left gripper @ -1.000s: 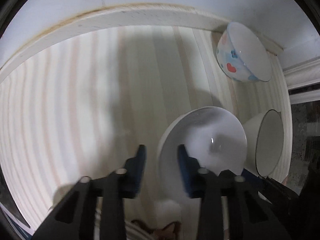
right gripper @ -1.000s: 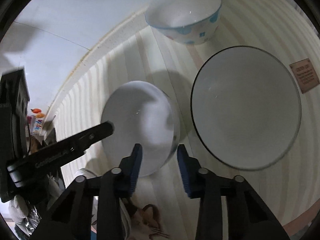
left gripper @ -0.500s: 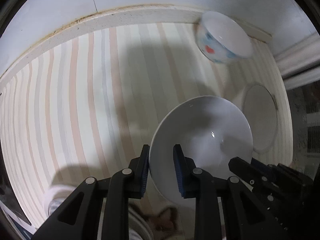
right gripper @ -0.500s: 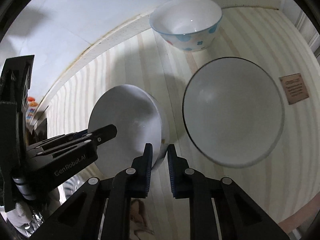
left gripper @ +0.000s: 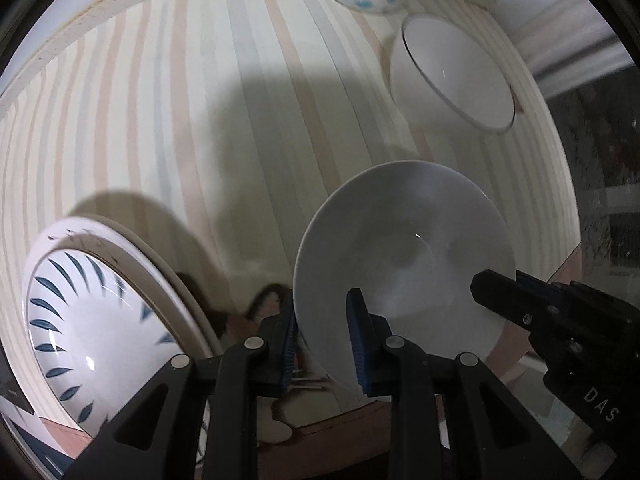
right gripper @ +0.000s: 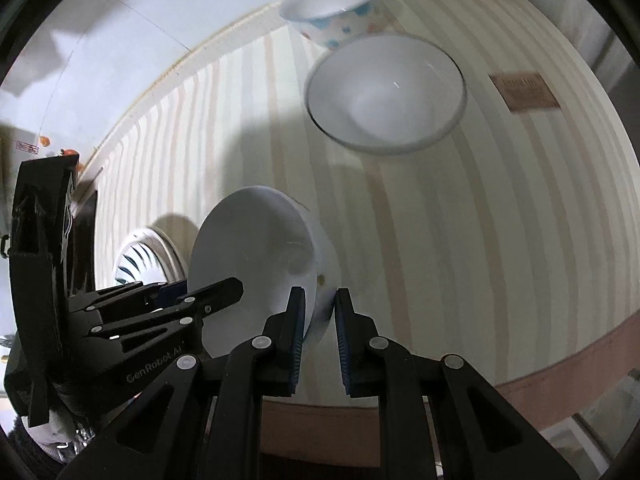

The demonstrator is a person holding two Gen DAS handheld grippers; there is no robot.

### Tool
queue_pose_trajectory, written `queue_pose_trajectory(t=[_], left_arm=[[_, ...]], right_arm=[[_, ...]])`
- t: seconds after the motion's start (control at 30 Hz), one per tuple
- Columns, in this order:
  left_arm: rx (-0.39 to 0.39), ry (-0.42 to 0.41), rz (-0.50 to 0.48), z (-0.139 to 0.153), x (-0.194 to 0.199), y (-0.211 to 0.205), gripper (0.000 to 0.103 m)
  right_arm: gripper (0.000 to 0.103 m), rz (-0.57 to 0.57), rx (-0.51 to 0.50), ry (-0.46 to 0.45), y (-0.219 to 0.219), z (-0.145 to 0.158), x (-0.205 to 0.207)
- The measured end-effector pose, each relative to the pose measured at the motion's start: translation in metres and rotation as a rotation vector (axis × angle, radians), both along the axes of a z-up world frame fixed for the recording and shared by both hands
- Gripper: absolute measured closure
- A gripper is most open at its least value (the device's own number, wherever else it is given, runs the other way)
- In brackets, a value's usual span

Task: Organize plates and bowls

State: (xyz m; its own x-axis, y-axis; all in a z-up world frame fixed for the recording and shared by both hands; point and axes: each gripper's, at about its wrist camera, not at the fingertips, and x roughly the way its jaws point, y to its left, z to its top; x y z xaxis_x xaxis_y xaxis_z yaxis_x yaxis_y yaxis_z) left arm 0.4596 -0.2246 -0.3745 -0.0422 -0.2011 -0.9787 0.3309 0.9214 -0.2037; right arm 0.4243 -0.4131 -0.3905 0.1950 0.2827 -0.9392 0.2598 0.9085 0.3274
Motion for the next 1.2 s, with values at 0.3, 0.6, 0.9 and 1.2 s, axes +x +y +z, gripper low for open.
queue_pose_trajectory(t=[0.3,0.6,0.9,1.2], left_arm=[[0.038,-0.046,-0.037,-0.006,-0.004,-0.025,0.082],[0.063,-0.061,-0.042,-0.002,-0.011,-0.015,0.082],[0.099,-0.056,-0.039,0.003,-0.004,-0.022,0.082],[0.016,-0.164,-0.010,0.081,0.024,-0.017,0.061]], right_arm=[[0.086,-0.037,0.009,0.031,-0.014,-0.028,-0.025],[0.086,-0.047,0.021,0.027,-0.018,-0.035,-0.032],[0.086,-0.053,0.052,0.035,-0.024,-0.037,-0.030],[0.063,-0.121,0.110,-0.005,-0.068,0.005,-0.033]])
